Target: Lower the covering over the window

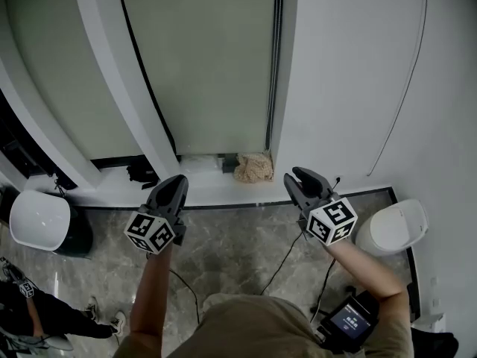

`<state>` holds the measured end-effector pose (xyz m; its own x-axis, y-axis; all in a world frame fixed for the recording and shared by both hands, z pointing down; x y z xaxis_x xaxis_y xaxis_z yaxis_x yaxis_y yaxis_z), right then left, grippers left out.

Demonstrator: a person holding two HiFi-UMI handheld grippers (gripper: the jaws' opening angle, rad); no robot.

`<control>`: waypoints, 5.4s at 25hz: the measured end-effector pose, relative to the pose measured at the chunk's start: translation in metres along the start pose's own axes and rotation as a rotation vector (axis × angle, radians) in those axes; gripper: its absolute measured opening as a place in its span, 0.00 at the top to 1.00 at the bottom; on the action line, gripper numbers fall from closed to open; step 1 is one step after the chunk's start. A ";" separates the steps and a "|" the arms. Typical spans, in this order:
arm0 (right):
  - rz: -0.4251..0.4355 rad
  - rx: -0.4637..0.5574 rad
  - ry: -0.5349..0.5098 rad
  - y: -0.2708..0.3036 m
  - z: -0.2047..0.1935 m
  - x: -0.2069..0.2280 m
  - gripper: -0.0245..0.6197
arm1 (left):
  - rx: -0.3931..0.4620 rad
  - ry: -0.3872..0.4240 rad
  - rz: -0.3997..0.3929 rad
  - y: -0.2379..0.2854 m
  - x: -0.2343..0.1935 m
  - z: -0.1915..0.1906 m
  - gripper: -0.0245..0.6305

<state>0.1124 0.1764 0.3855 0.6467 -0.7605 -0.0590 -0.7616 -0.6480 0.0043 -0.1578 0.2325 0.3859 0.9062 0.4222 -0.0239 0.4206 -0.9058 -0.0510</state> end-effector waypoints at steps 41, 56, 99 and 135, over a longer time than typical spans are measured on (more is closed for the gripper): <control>-0.113 -0.061 -0.023 0.167 -0.006 0.040 0.81 | -0.016 -0.060 -0.163 0.124 -0.143 -0.007 0.91; -0.067 -0.057 -0.021 0.189 -0.019 0.060 0.81 | -0.049 -0.051 -0.146 0.147 -0.148 -0.023 0.91; 0.093 -0.048 -0.039 0.217 0.006 0.198 0.81 | -0.051 -0.110 0.054 0.232 -0.118 -0.028 0.91; -0.070 -0.055 -0.050 0.340 -0.009 0.168 0.81 | -0.080 -0.122 -0.125 0.269 -0.269 -0.052 0.91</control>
<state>-0.0375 -0.1723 0.3859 0.6946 -0.7108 -0.1105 -0.7100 -0.7022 0.0535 -0.2866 -0.1267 0.4308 0.8370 0.5281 -0.1431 0.5358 -0.8441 0.0188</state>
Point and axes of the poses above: the fingertips, and each gripper's own axes: y forward along the fingers, x to its right, z out of its top, the point moved 1 cm from there along -y, backward along the fingers, and after that the axes turned 7 degrees about -x, right-handed, at the moved point
